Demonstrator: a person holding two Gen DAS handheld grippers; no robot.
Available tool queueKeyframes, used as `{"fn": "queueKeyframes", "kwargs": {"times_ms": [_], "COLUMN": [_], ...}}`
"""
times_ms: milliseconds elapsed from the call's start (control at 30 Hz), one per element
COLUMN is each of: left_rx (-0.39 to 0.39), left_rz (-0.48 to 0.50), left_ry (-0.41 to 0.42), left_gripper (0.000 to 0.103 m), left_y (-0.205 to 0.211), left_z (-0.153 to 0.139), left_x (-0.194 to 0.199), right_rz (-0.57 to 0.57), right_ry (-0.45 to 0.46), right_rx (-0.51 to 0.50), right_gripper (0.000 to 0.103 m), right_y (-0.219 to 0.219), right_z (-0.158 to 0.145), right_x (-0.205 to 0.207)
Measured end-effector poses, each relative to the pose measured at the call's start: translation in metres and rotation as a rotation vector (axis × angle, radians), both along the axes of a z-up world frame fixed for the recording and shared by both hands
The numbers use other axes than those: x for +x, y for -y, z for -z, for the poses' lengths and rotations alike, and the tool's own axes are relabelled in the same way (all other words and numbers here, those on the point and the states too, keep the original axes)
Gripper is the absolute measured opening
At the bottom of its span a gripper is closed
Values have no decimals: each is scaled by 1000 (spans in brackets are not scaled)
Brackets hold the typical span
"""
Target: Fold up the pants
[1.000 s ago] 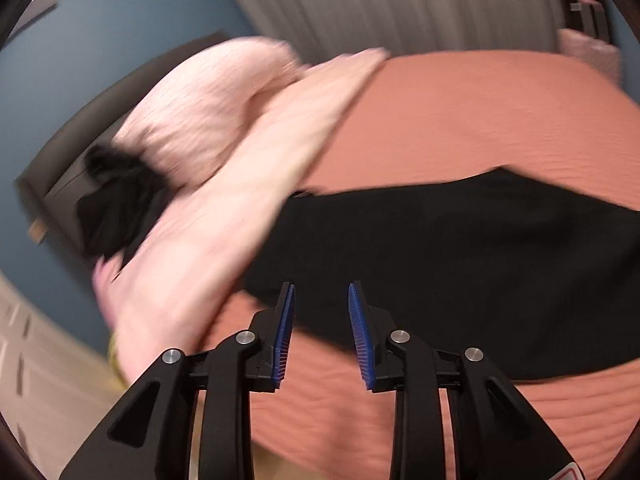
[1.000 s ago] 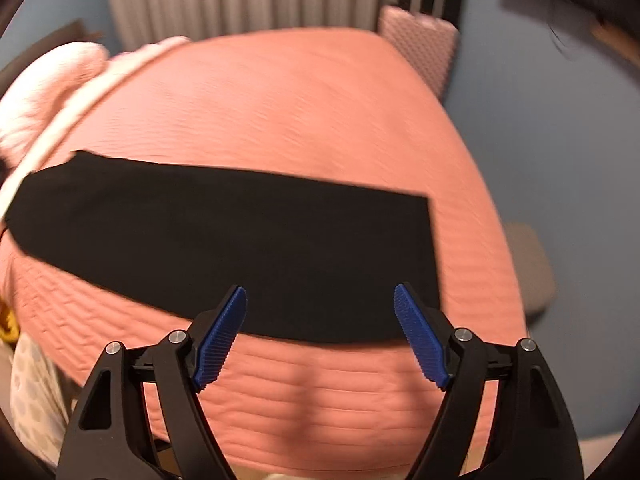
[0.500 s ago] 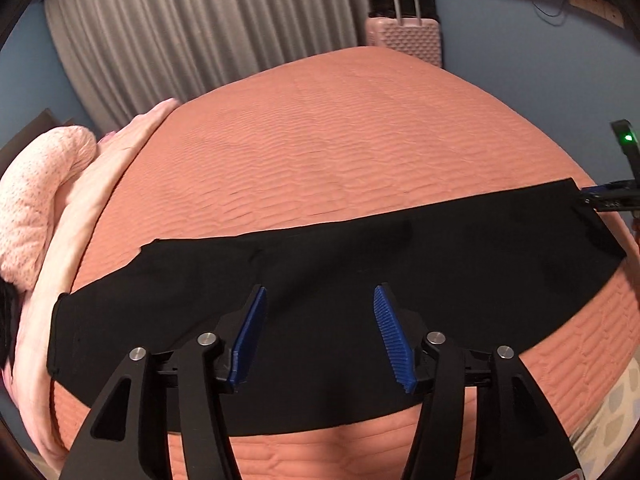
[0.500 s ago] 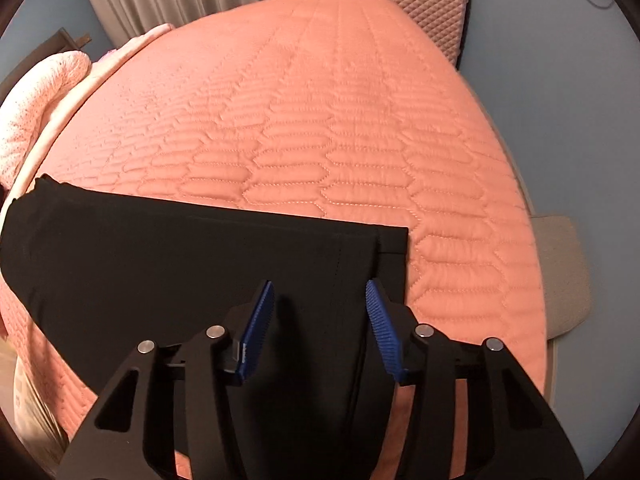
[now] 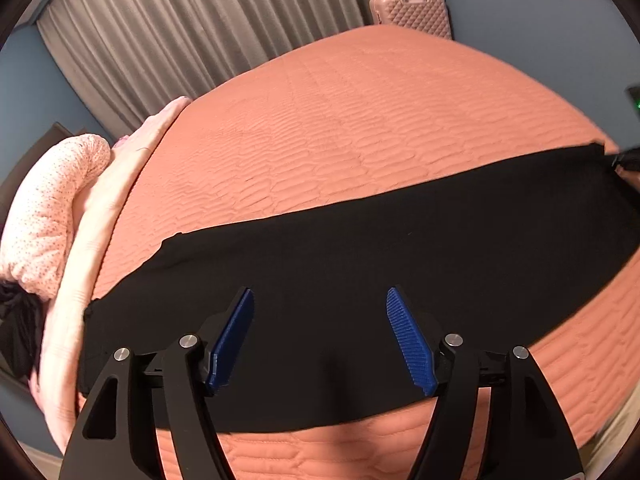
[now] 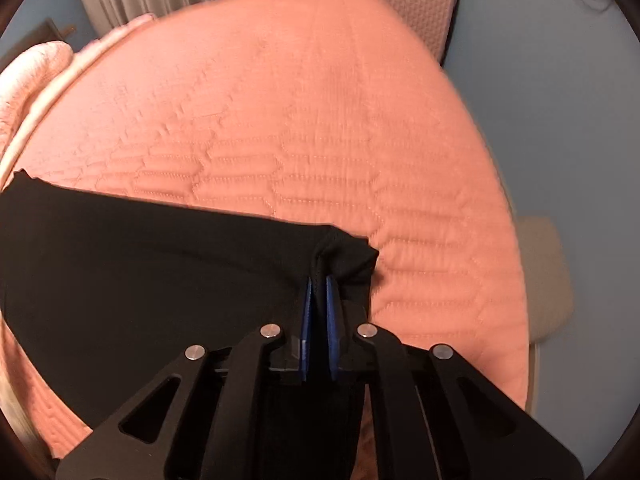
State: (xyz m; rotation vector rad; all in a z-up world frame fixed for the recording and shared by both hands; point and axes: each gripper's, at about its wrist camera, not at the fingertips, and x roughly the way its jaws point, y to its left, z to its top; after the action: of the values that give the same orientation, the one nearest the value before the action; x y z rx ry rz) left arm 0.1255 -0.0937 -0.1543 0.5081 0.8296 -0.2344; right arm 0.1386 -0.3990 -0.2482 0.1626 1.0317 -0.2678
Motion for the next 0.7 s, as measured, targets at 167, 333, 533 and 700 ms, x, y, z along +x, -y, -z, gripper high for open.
{"fn": "queueKeyframes", "kwargs": {"times_ms": [167, 333, 533, 700], "left_rx": [16, 28, 51, -6], "left_rz": [-17, -93, -121, -76], "left_ry": [1, -19, 12, 4], "left_gripper": [68, 68, 68, 68], "left_y": [-7, -26, -46, -29], "left_z": [9, 25, 17, 9], "left_x": [9, 28, 26, 11], "right_rz": [35, -2, 155, 257], "right_ry": [103, -2, 166, 110], "right_rx": [-36, 58, 192, 261], "right_gripper": [16, 15, 23, 31], "right_y": [-22, -33, -31, -51], "right_z": [-35, 7, -32, -25], "right_x": [-35, -48, -103, -147]}}
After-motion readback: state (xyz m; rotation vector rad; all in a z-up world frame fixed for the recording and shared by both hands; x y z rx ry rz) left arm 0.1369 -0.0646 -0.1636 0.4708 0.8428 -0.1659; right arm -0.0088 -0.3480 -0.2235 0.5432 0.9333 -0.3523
